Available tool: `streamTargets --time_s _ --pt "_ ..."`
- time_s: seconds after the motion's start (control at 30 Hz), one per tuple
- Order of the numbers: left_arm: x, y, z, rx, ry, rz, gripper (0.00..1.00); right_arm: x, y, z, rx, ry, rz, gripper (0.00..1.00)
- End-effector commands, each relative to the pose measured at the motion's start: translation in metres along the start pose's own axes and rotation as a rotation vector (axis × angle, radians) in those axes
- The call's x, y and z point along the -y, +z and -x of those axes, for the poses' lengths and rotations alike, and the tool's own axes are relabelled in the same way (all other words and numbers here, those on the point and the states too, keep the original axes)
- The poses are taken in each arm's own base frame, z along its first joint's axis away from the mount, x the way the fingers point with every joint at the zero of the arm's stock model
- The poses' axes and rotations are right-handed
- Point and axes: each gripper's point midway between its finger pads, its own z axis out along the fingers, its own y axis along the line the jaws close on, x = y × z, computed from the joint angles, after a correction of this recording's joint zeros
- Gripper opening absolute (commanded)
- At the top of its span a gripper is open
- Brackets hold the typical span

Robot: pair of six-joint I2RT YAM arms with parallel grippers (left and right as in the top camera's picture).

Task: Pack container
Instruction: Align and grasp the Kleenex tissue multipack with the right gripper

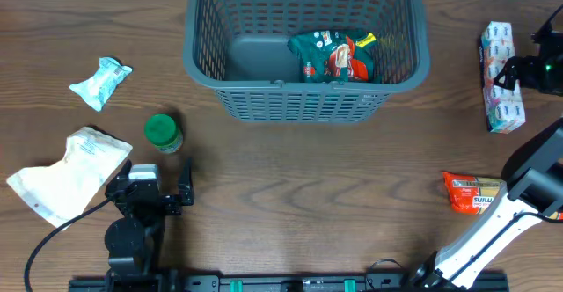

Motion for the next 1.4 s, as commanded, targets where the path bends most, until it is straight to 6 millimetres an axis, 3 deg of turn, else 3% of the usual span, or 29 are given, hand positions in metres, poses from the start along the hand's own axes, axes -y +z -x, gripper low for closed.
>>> streamTargets --time_s 0.0,0.63,0.9,1.03,1.1,1.13,1.17,1.2,1.23,1.37 --pt "-0.002 0.002 -0.011 -0.024 -0.009 0.010 0.99 -0.003 -0.009 0.008 0.030 -0.007 0.003 0.95" --pt "-0.002 0.002 -0.011 -0.024 -0.009 0.010 0.99 -0.009 0.053 -0.010 -0.056 0.009 0.076 0.95" --pt "-0.002 0.002 -0.011 -0.024 -0.009 0.010 0.99 -0.023 0.099 -0.042 -0.117 0.029 0.104 0.95" --pt "-0.002 0.002 -0.011 -0.024 -0.009 0.010 0.99 -0.026 0.111 -0.054 -0.137 0.033 0.111 0.93" --pt "-0.002 0.002 -0.011 -0.024 -0.009 0.010 0.99 -0.026 0.111 -0.054 -0.137 0.035 0.111 0.83" --pt "-0.002 0.002 -0.011 -0.024 -0.009 0.010 0.99 -0.026 0.111 -0.054 -0.136 0.034 0.110 0.64" --pt "-0.002 0.002 -0.011 -0.024 -0.008 0.010 0.99 -0.026 0.111 -0.054 -0.136 0.034 0.110 0.22" --pt "-0.002 0.002 -0.011 -0.024 -0.009 0.010 0.99 -0.027 0.111 -0.053 -0.136 0.033 0.111 0.07" --pt "-0.002 0.002 -0.011 -0.024 -0.009 0.010 0.99 -0.028 0.111 -0.054 -0.140 0.037 0.112 0.01" --pt "-0.002 0.002 -0.011 -0.024 -0.009 0.010 0.99 -0.030 0.110 -0.055 -0.148 0.041 0.115 0.02"
